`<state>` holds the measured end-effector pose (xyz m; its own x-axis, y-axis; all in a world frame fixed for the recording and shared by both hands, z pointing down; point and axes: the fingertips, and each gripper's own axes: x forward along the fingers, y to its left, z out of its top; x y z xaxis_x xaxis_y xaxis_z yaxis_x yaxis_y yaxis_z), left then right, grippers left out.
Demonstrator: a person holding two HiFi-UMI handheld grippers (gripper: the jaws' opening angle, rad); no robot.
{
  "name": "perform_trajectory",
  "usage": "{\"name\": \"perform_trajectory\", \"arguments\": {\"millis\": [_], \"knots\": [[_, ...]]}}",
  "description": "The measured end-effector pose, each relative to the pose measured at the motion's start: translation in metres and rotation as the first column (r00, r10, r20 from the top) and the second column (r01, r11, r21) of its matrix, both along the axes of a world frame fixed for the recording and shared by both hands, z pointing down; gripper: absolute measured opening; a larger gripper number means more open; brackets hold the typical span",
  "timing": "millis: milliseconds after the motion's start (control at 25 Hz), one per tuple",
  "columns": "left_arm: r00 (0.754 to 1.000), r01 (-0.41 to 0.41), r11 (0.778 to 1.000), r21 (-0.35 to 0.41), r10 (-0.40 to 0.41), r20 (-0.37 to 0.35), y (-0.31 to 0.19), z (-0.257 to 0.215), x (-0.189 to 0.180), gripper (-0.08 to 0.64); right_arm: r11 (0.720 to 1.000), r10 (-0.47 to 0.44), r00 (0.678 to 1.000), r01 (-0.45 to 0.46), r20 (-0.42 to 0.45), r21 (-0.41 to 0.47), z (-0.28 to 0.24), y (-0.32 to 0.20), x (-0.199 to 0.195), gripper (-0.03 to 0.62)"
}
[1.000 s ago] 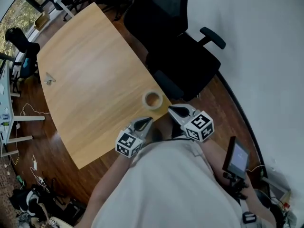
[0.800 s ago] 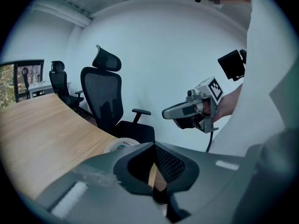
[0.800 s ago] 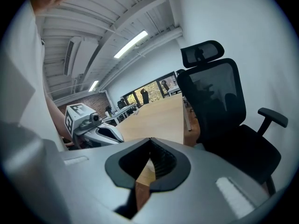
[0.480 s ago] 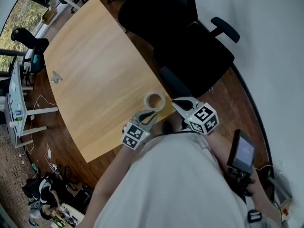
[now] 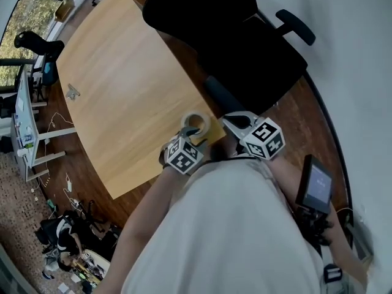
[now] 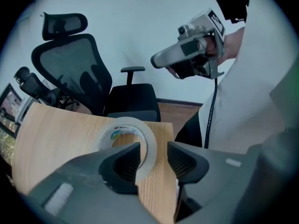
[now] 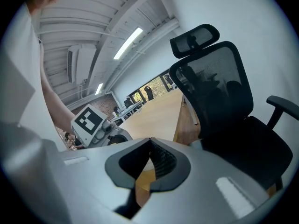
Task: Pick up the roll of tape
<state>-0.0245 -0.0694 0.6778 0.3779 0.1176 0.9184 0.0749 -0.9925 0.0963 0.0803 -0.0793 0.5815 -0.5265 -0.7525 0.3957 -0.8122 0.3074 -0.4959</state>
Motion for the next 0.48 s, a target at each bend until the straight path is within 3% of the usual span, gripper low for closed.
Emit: {"name": "perform_trajectory", "arguments": {"millis": [280,480], "knots": [[0.989,-0.055,0.998,0.019,0.052,0.138,-0.002,0.029,0.013,0.189,1.0,-0.004,0.999,0.004,0.032,-0.011,0.009,-0.002,0.016,0.008],[0.974,-0.051,0.998,0.026,0.044,0.223,0.0,0.047,0.013,0.189,0.999,-0.026,0.999,0.026,0.034,-0.019,0.015,0.001,0.025,0.008]]}}
